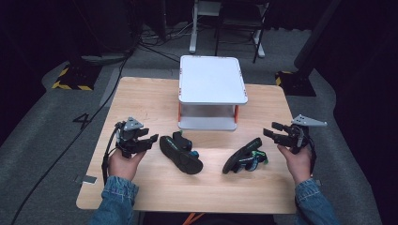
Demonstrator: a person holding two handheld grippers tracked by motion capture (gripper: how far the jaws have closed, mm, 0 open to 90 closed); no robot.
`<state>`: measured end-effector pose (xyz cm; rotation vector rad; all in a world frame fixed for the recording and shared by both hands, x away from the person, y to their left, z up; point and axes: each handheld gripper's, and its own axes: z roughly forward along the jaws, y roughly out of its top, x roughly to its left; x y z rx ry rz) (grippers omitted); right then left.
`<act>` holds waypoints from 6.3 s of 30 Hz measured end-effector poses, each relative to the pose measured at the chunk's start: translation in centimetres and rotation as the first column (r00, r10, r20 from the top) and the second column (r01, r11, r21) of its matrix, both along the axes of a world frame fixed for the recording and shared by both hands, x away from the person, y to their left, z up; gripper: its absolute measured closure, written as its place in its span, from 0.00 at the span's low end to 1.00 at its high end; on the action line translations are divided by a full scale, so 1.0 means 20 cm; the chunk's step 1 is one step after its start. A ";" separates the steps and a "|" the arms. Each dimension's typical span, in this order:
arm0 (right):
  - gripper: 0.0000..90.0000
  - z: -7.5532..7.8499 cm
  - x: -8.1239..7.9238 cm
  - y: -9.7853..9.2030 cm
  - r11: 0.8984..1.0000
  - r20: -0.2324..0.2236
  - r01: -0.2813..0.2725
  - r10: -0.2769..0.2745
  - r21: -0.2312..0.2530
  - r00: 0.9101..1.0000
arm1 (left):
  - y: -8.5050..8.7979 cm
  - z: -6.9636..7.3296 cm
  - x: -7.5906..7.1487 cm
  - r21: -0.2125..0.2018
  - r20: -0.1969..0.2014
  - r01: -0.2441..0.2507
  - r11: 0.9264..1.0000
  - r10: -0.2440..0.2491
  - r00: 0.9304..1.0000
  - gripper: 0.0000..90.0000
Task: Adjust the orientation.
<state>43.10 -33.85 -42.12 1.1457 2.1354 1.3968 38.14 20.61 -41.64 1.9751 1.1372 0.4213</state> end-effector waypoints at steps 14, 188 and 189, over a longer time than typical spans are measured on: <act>0.43 0.00 -0.03 -0.03 1.000 0.001 0.003 -0.003 -0.003 1.000 | -0.06 0.01 0.03 -0.035 -0.005 0.043 0.998 -0.043 0.999 0.54; 0.40 -0.02 -0.04 0.02 1.000 -0.021 -0.018 0.018 -0.007 1.000 | -0.23 0.10 -0.07 0.004 -0.174 0.162 0.987 -0.159 0.972 0.96; 0.40 -0.02 -0.03 0.04 0.999 -0.017 -0.033 0.033 -0.017 0.999 | -0.25 0.11 -0.11 0.009 -0.204 0.197 0.980 -0.191 0.960 0.96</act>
